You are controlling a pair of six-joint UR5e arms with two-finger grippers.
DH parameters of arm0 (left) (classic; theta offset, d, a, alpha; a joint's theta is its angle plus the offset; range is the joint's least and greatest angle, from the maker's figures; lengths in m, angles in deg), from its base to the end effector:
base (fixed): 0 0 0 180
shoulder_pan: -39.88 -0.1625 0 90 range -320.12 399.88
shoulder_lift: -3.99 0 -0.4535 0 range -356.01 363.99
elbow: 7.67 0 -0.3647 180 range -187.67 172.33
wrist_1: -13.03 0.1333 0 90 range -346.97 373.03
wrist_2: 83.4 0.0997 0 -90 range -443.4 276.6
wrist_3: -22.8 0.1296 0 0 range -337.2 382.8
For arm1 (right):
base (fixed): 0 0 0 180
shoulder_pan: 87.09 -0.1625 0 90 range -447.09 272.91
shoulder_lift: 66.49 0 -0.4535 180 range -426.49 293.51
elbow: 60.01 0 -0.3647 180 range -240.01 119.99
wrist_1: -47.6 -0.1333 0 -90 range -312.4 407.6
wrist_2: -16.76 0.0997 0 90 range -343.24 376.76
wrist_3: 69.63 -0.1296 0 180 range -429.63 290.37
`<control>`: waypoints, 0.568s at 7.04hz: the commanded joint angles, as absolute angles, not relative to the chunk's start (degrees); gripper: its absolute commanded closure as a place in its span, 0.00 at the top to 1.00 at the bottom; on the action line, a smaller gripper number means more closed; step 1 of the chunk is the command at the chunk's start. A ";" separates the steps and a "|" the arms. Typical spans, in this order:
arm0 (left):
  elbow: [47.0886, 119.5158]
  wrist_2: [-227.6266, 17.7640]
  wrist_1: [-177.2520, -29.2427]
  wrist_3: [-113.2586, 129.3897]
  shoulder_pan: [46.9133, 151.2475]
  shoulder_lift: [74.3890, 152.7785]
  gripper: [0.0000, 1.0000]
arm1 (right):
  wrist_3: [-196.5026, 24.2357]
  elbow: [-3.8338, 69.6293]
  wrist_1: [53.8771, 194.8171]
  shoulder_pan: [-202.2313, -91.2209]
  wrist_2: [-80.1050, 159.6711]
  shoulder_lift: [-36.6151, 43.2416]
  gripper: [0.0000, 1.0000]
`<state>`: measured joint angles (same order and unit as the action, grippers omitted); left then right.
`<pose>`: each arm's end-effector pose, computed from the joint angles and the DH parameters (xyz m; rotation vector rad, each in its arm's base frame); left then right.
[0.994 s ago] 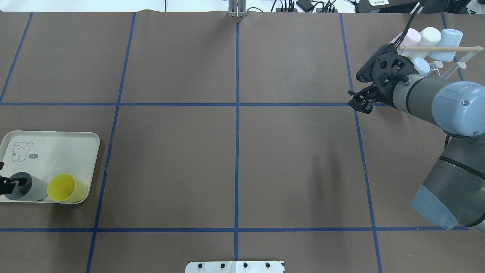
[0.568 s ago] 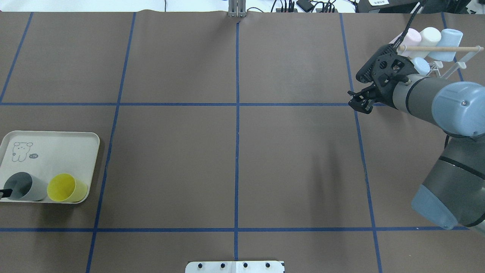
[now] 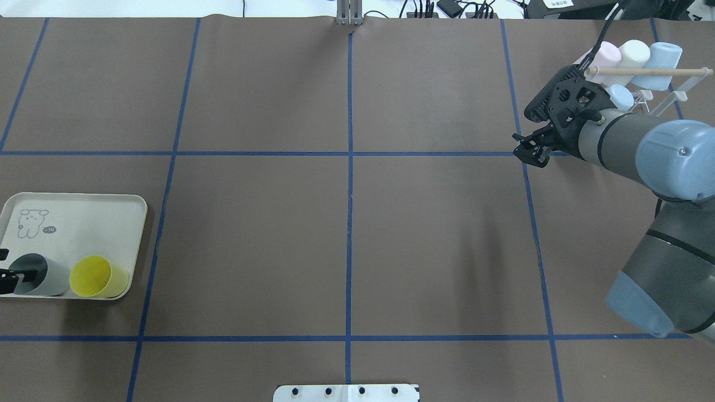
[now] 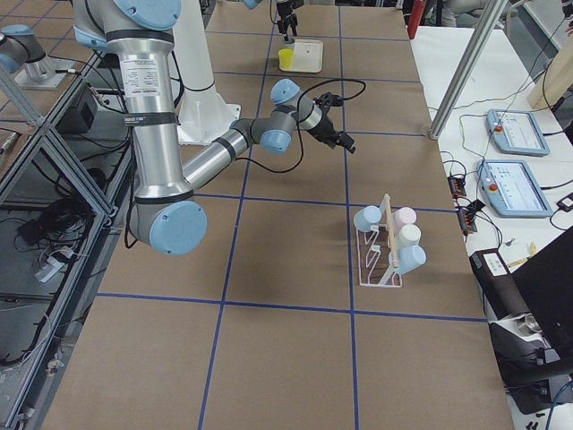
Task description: Transfer IKEA cup to right arm and place on rack
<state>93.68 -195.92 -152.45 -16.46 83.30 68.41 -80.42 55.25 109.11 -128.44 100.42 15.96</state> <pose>0.1681 -0.2743 0.6314 0.5323 0.9808 0.3242 -0.2981 -0.4590 0.3889 0.9909 -0.4491 -0.5363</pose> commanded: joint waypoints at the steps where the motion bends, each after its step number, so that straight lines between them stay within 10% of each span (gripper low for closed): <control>1: 91.75 -195.64 -152.64 -15.97 83.30 69.02 0.67 | -80.36 55.22 109.12 -128.40 100.34 15.95 1.00; 4: 89.98 -195.63 -153.78 -15.96 83.30 70.35 0.26 | -80.36 55.13 109.04 -128.40 100.34 15.95 1.00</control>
